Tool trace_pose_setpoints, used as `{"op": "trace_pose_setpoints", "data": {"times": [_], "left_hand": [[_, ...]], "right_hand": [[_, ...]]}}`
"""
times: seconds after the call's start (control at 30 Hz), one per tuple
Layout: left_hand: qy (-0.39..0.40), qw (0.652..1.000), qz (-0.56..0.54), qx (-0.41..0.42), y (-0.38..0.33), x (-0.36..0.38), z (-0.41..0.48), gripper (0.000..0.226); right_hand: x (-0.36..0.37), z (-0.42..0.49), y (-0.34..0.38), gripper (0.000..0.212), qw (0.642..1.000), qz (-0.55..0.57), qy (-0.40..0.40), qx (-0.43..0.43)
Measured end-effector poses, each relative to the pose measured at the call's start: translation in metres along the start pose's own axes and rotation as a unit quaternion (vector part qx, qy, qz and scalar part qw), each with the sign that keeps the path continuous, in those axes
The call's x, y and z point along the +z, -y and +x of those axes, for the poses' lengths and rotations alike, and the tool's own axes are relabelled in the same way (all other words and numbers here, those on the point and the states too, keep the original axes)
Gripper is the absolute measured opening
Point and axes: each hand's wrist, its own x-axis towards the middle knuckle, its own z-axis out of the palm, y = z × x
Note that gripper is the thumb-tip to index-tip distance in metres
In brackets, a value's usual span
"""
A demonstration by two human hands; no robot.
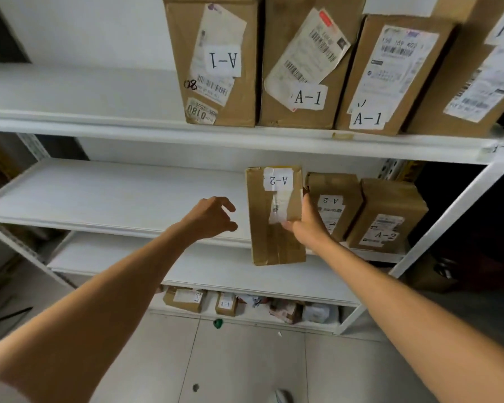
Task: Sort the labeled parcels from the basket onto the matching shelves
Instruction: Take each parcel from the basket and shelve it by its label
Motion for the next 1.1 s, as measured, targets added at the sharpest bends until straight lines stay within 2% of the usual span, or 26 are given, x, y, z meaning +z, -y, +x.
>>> {"op": "trace_pose_setpoints", "data": {"times": [0.17,0.27,0.33,0.43,0.53,0.63,0.73,0.8,0.9,1.0,1.1], "left_hand": [[-0.003,0.991,-0.131,-0.022,-0.009,0.015,0.036,0.066],[-0.026,0.972,-0.228,-0.053,-0.005,0.034,0.055,0.083],[-0.027,0.96,-0.269,-0.07,0.001,0.045,0.065,0.087],[-0.012,0.948,-0.302,-0.102,0.009,0.054,0.075,0.079],[-0.032,0.948,-0.3,-0.102,0.009,0.056,0.087,0.066],[-0.086,0.966,-0.23,-0.08,0.0,0.054,0.108,0.07],[-0.084,0.971,-0.214,-0.062,-0.009,0.055,0.13,0.072],[-0.073,0.971,-0.219,-0.056,-0.014,0.061,0.144,0.073],[-0.057,0.973,-0.217,-0.049,-0.019,0.077,0.155,0.072],[-0.051,0.971,-0.225,-0.058,-0.019,0.093,0.159,0.075],[-0.053,0.965,-0.249,-0.063,-0.015,0.101,0.161,0.08]], "right_hand": [[0.013,0.041,-0.012,0.08,0.999,0.023,0.028,-0.013],[0.022,0.061,-0.026,0.079,0.999,0.023,0.04,-0.019],[0.025,0.07,-0.036,0.083,0.999,0.012,0.048,-0.02],[0.024,0.077,-0.047,0.087,0.998,-0.006,0.058,0.0],[0.022,0.079,-0.051,0.082,0.999,-0.007,0.04,-0.008],[0.017,0.073,-0.048,0.074,0.999,-0.035,-0.018,-0.004],[0.004,0.058,-0.059,0.043,0.994,-0.111,0.002,-0.007],[-0.009,0.048,-0.072,0.031,0.989,-0.143,0.033,0.011],[-0.026,0.039,-0.091,0.029,0.984,-0.165,0.051,0.043],[-0.039,0.037,-0.103,0.029,0.986,-0.145,0.037,0.073],[-0.045,0.038,-0.11,0.03,0.985,-0.146,0.043,0.077]]}}
